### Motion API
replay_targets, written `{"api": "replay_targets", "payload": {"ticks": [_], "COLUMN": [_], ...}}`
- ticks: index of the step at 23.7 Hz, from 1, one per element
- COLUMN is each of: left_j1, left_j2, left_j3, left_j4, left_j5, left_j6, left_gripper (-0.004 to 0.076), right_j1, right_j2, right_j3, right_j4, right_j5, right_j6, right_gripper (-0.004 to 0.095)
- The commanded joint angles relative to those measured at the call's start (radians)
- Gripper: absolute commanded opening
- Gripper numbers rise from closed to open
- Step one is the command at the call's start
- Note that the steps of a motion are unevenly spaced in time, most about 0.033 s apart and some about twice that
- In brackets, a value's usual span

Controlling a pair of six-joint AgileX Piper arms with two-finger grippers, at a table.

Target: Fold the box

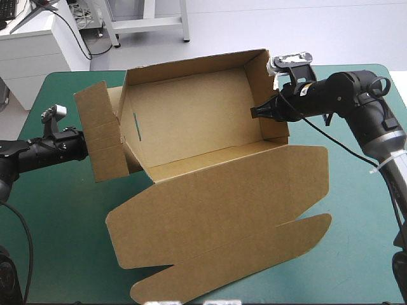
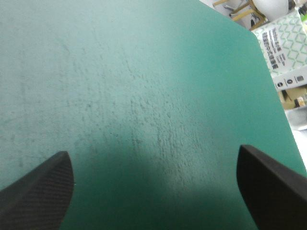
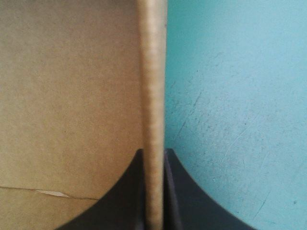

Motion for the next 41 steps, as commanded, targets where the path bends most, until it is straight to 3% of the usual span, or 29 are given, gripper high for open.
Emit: {"api": "replay_targets", "payload": {"ticks": [1,12,19,26,29,33,37,41], "left_j1": [-0.037,-0.059,-0.181,-0.218,-0.23,-0.287,-0.422,-0.529], "left_j2": [-0.03,-0.03,-0.03,-0.03,-0.03,-0.042,-0.084,-0.094], "left_j3": [-0.032,-0.113,-0.142,-0.148,-0.153,-0.239,-0.337,-0.351], "left_j4": [-0.082,-0.31,-0.339,-0.359,-0.351,-0.185,0.161,0.378], "left_j5": [0.04,0.254,0.268,0.268,0.268,0.187,-0.041,-0.158], "left_j6": [0.052,0.151,0.144,0.142,0.135,0.057,-0.305,-0.524], "left_gripper": [0.0654,0.0654,0.0654,0.0654,0.0654,0.0654,0.0654,0.0654], "right_j1": [-0.005,-0.054,-0.054,-0.048,0.015,0.088,0.141,0.16], "right_j2": [-0.021,0.036,0.036,0.036,0.034,0.032,0.023,0.013], "right_j3": [-0.034,-0.036,-0.036,-0.036,-0.036,-0.036,-0.036,-0.036], "right_j4": [0.022,-0.015,-0.108,-0.122,-0.191,-0.314,-0.361,-0.372], "right_j5": [-0.096,-0.1,-0.113,-0.115,-0.127,-0.138,-0.178,-0.187], "right_j6": [-0.003,0.027,0.08,0.1,0.146,0.252,0.321,0.342], "right_gripper": [0.0,-0.0015,-0.0015,-0.0015,0.0001,0.0001,0.0001,0.0001]}}
